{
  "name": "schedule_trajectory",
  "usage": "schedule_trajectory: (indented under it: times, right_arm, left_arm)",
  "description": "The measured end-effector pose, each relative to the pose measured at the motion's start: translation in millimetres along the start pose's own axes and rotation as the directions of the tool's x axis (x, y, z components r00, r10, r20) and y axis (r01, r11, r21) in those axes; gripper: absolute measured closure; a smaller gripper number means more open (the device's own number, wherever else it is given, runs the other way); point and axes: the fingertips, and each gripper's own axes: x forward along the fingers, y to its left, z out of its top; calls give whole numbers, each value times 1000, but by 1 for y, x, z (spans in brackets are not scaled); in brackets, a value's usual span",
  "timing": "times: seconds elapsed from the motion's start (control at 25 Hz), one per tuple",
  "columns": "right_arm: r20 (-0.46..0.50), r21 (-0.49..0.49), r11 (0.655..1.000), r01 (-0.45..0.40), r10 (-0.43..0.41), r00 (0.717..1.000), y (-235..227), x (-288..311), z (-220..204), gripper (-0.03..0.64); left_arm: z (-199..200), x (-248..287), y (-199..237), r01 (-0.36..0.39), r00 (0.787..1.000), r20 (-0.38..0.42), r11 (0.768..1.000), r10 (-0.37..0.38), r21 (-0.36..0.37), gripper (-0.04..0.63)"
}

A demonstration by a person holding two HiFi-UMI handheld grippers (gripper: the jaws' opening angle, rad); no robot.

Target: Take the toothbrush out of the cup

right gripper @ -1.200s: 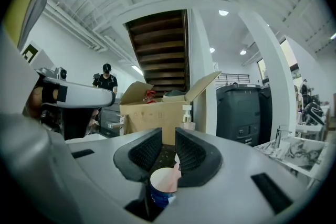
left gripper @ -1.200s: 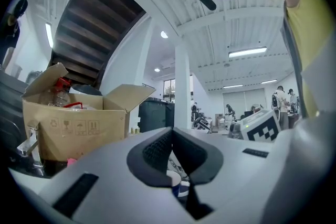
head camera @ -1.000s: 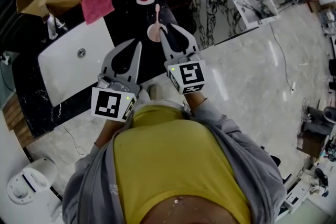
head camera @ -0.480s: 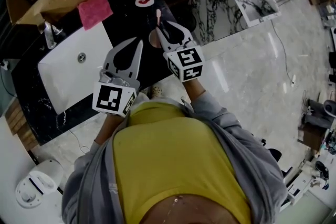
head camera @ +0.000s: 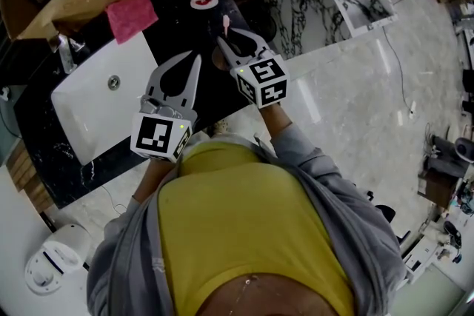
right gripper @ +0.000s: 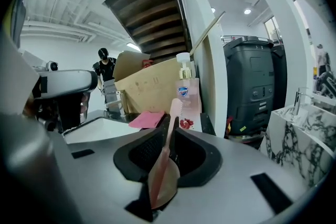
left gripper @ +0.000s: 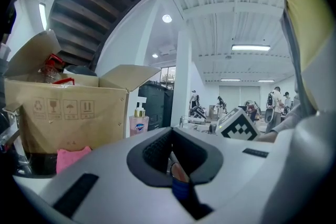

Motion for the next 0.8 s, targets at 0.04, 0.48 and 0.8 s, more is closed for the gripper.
schedule_trajectory:
  times: [0.04, 0.48, 0.8]
  right_arm:
    - [-1, 0, 1000, 1, -1, 1000, -1, 0, 0, 535]
    - [45, 32, 999, -27, 26, 999, 3, -15, 16, 594]
    - [144, 36, 999, 5, -10, 989, 10, -42, 55, 595]
  left_arm:
    - [0, 0, 1, 0, 1000, -1, 1000, 0, 0, 595]
    - [2, -7, 1, 6, 1000, 12, 1000, -6, 3, 595]
    - [10, -11, -9, 25, 999, 37, 1000, -25, 12, 595]
